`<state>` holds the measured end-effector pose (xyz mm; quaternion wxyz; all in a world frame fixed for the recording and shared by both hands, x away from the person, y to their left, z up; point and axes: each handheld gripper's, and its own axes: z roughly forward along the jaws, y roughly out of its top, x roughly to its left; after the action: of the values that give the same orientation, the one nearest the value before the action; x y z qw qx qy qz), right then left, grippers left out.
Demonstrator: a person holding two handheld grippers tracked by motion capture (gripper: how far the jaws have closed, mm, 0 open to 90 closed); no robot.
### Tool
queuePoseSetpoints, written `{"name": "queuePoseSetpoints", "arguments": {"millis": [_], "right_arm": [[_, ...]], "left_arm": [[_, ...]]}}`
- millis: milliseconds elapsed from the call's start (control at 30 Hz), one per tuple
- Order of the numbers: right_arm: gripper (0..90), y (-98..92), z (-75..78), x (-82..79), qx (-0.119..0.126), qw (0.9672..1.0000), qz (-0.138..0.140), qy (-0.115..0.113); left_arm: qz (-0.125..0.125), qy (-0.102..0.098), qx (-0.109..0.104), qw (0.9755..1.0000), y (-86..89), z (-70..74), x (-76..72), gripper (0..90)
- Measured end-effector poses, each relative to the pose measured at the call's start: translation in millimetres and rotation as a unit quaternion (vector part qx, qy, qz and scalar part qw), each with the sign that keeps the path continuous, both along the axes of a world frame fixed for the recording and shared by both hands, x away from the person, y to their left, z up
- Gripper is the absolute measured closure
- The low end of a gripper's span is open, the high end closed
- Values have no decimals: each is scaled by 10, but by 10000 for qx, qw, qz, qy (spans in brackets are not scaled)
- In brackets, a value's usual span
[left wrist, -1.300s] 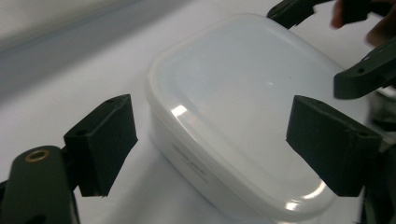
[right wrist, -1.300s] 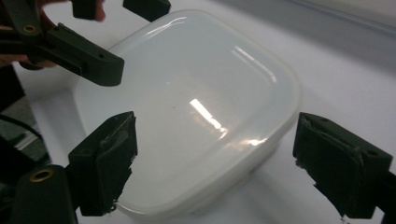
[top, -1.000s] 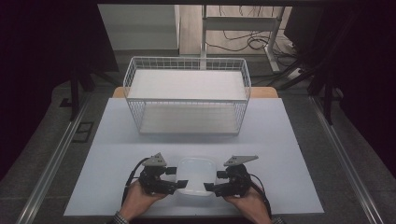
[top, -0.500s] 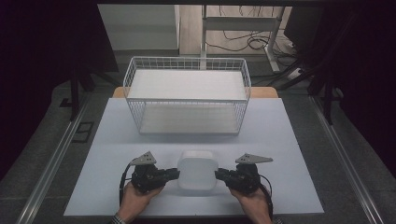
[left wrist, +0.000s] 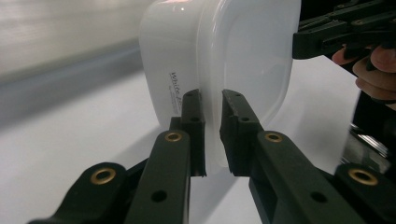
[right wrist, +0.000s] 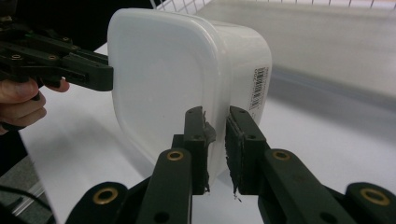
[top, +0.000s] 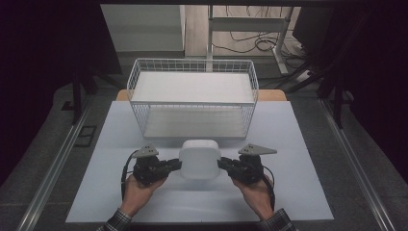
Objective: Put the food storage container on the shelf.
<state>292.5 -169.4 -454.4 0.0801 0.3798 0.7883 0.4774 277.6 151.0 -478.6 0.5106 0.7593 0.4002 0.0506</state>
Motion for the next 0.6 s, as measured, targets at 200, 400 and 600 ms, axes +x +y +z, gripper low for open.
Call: {"name": "queuePoseSetpoints", "arguments": {"millis": [200,400,600], "right_arm": [[781,124,35,315,-91,9999,-28,-115],[780,209,44,581,-100,9997,-95,-178],[776,239,-1,820,-138,9995,-215,-202]], "left_arm": [[162,-16,47,9999,63,9,283,804],[322,-54,62,9994,104,15,556,801],[430,-15,143,9990,70,11,771,798]]}}
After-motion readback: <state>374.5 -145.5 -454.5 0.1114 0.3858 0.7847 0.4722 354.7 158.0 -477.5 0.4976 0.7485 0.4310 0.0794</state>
